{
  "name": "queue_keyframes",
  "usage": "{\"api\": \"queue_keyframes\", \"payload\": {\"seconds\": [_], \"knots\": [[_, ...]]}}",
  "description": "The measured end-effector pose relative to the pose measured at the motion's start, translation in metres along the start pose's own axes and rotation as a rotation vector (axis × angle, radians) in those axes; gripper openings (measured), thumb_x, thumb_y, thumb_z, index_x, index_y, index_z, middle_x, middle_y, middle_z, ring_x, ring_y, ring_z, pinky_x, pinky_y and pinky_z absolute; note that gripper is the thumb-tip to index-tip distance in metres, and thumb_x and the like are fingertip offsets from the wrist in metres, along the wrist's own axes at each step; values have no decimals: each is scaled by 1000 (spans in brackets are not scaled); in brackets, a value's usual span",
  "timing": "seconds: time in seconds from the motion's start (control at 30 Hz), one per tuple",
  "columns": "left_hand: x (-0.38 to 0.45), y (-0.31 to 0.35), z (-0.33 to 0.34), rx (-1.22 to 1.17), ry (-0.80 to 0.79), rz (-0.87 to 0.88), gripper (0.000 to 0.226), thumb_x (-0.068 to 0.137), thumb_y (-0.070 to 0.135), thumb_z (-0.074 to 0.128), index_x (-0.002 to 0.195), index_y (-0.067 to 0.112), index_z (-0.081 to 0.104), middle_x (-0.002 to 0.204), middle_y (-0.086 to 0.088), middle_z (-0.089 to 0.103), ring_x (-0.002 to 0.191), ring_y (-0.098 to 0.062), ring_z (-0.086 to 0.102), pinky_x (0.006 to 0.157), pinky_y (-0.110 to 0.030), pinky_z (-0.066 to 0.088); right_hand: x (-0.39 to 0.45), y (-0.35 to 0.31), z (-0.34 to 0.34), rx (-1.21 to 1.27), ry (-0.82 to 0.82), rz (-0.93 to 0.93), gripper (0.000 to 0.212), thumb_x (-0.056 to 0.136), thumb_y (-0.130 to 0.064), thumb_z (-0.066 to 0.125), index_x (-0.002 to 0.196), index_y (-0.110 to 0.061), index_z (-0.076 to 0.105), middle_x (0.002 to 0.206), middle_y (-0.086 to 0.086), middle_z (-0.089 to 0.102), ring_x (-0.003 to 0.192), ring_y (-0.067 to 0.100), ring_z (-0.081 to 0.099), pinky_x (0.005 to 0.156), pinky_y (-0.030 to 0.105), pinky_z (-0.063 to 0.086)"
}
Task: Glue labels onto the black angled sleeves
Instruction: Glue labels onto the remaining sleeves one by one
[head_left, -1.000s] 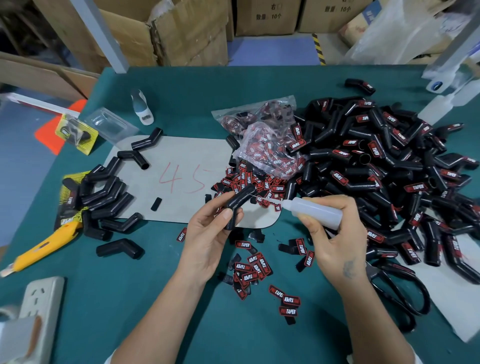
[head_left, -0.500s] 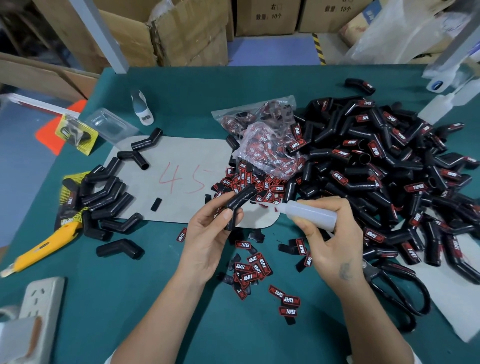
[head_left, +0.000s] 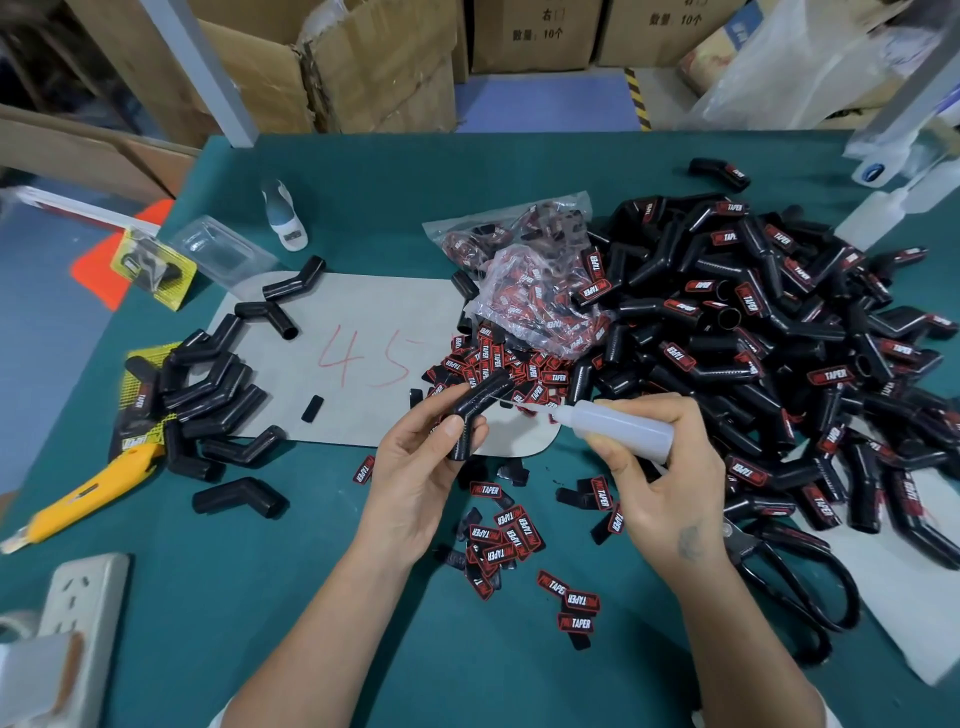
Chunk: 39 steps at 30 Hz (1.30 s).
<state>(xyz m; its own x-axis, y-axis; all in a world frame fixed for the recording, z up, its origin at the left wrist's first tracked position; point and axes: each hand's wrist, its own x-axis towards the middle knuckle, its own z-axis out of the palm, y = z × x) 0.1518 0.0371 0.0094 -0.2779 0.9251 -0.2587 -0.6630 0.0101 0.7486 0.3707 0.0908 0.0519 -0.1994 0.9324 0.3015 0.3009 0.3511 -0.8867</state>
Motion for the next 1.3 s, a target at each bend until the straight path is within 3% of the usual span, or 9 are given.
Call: {"api": "queue_keyframes", "payload": {"seconds": [0.1, 0.23, 0.4, 0.57, 0.9, 1.07, 1.17, 1.3], "knots": [[-1, 1, 2, -2, -1, -2, 47, 75, 26, 95, 118, 14, 80, 114, -11, 77, 93, -19, 76, 87, -25, 60, 0, 0, 0, 3, -6, -5, 31, 94, -40, 68, 112, -59, 53, 114, -29, 69, 107, -1, 66, 85, 5, 44], [0, -1, 1, 6, 15, -4, 30, 85, 14, 80, 115, 17, 81, 111, -9, 78, 92, -18, 76, 86, -24, 60, 1, 2, -2, -1, 14, 15, 29, 93, -42, 68, 111, -59, 52, 113, -30, 68, 106, -1, 66, 85, 6, 44], [-2, 2, 3, -6, -4, -18, 57, 68, 33, 99, 118, 14, 80, 115, -12, 77, 94, -19, 76, 86, -24, 60, 0, 1, -1, -3, -6, 0, 31, 94, -40, 68, 112, -59, 52, 115, -28, 69, 108, 0, 66, 85, 7, 45], [-2, 2, 3, -18, -1, -25, 51, 72, 29, 97, 117, 14, 80, 114, -12, 77, 92, -19, 77, 85, -24, 61, 0, 0, -1, -8, -10, 6, 31, 94, -39, 68, 112, -59, 52, 114, -30, 68, 107, -2, 65, 85, 6, 44], [-1, 2, 2, -13, -8, -22, 58, 69, 34, 99, 119, 14, 79, 117, -12, 77, 94, -19, 77, 86, -24, 61, 1, 0, 0, -2, -12, 9, 30, 93, -42, 68, 111, -61, 52, 114, -30, 69, 108, -2, 66, 86, 6, 44], [-2, 3, 3, -19, -5, -20, 50, 73, 28, 96, 119, 14, 80, 114, -12, 77, 93, -18, 77, 86, -24, 61, 0, -1, 1, 10, -15, -6, 33, 94, -38, 68, 113, -59, 52, 115, -29, 69, 108, -1, 66, 87, 6, 44], [-1, 1, 3, -6, 17, -13, 29, 87, 12, 77, 116, 15, 81, 112, -11, 78, 91, -18, 77, 86, -24, 60, -1, 0, 2, 20, -43, 0, 32, 94, -36, 68, 113, -57, 52, 115, -26, 70, 108, 3, 67, 86, 8, 45], [-2, 2, 3, -17, 24, -15, 31, 85, 14, 75, 116, 15, 81, 114, -11, 77, 92, -18, 77, 85, -24, 60, -1, 1, 1, 5, -62, 1, 41, 94, -26, 72, 112, -57, 52, 115, -26, 70, 107, 3, 67, 86, 8, 45]]}}
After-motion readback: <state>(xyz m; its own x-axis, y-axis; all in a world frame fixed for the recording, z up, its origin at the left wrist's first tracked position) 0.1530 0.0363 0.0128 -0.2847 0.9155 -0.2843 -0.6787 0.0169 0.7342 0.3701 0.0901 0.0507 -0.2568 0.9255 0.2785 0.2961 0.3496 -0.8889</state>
